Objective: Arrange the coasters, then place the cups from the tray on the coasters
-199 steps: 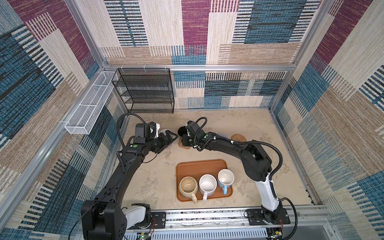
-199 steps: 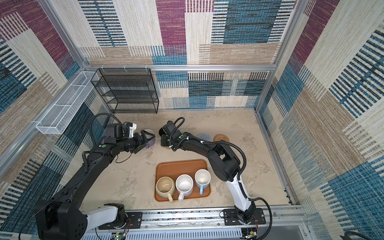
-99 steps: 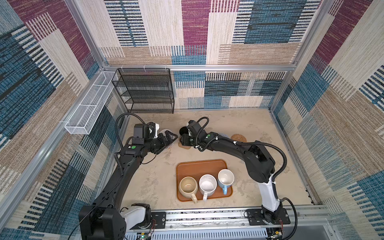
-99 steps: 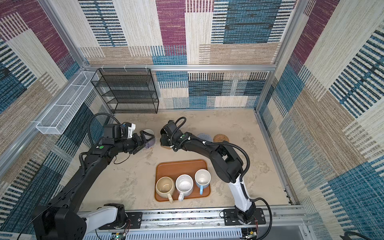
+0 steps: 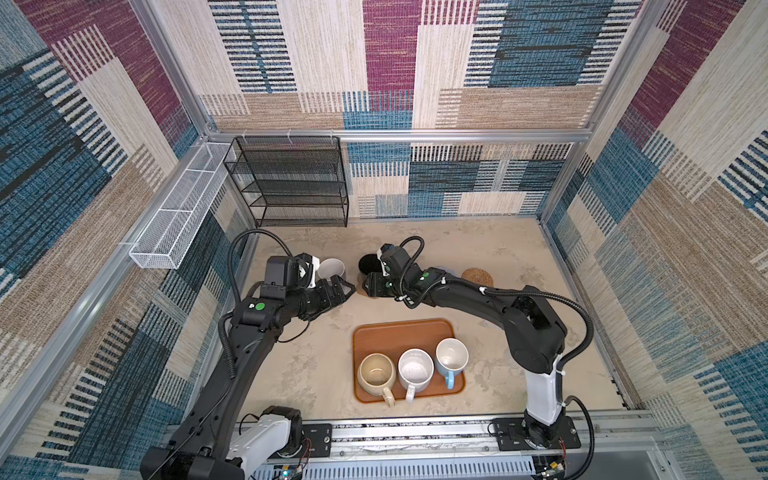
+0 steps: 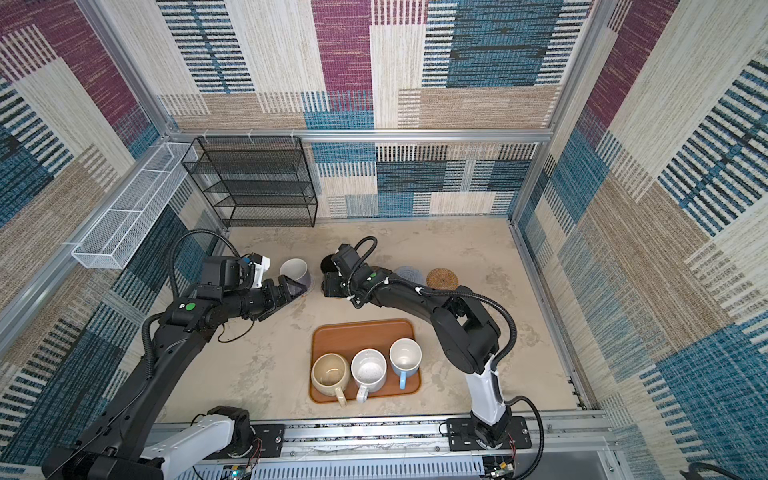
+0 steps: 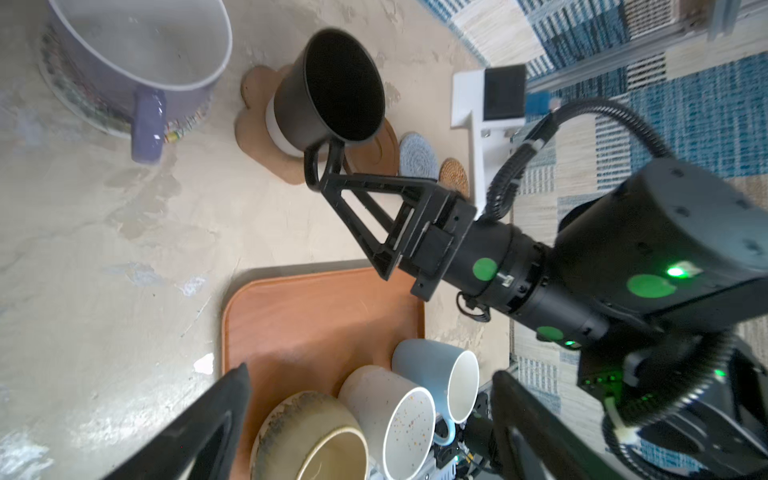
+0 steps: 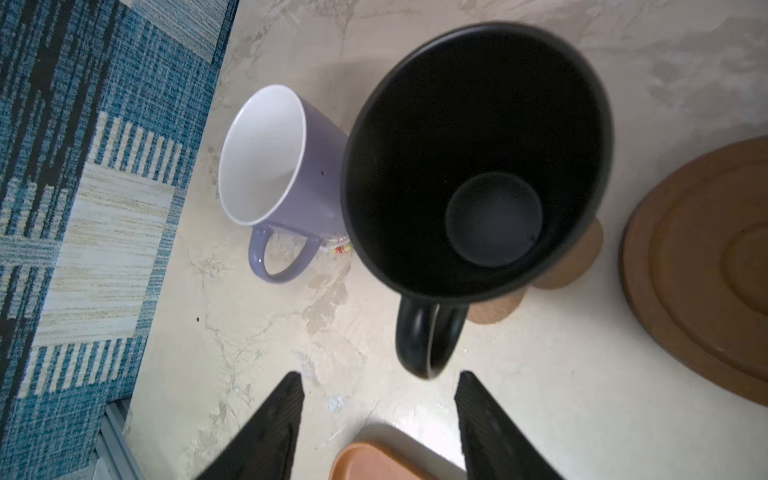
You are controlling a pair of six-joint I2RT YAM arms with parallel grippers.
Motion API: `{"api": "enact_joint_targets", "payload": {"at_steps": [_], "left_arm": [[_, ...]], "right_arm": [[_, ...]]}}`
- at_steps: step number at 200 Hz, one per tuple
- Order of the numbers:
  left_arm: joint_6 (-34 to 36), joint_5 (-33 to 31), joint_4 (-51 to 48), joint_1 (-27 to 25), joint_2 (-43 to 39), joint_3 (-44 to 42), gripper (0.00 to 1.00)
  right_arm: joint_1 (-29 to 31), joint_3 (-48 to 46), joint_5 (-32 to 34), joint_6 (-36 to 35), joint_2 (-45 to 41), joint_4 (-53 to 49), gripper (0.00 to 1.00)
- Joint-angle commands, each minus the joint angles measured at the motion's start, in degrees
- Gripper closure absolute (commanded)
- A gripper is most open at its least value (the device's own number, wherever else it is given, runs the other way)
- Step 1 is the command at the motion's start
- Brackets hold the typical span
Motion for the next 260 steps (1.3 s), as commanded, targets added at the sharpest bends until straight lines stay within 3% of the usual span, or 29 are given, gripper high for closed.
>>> {"api": "enact_joint_targets", "payload": {"at_steps": [1, 5, 10, 21, 68, 108, 167, 199, 260], "left_arm": [[-0.09, -4.25, -5.28, -4.28, -1.53, 0.06, 0.05], [-0.29, -5.23, -6.02, -5.49, -2.06, 0.06, 0.05], [-0.66, -6.27, -6.67, -7.06, -2.72, -0.14, 0.03], [-1.44, -7.78, -7.73, -10.20, -4.39, -1.14, 0.02], [-6.61, -15.05, -12.33, -19.92, -11.89, -7.18, 0.00], [-13.22, -22.79, -14.21, -32.49, -13.09, -11.81, 0.01], [-23.61, -32.43, -13.36, -50.84, -6.61, -13.25, 0.00], [-26.83, -32.31, -5.38, -55.76, -1.71, -15.26, 0.00], [-30.72, -37.72, -6.05, -59.97, 7.63, -14.74, 0.00]], "right_arm": [[-0.10, -1.89, 1.85, -1.63, -3.86, 0.06, 0.25], [-0.05, -2.17, 2.16, -1.95, -4.48, -0.31, 0.21], [-0.02, -2.70, 2.49, -2.24, -5.34, -0.54, 0.06], [-0.09, -3.76, 2.75, -2.64, -6.84, -1.25, 0.02], [-0.10, -11.69, 4.77, -4.13, -17.71, -2.58, 0.00], [-0.10, -20.32, 3.55, -6.75, -29.45, -4.92, 0.00], [-0.10, -29.18, 1.52, -8.05, -43.41, -11.73, 0.00], [-0.10, -30.67, 0.79, -8.76, -46.23, -13.14, 0.00], [-0.10, -31.65, 0.85, -7.53, -47.67, -12.55, 0.00]]}}
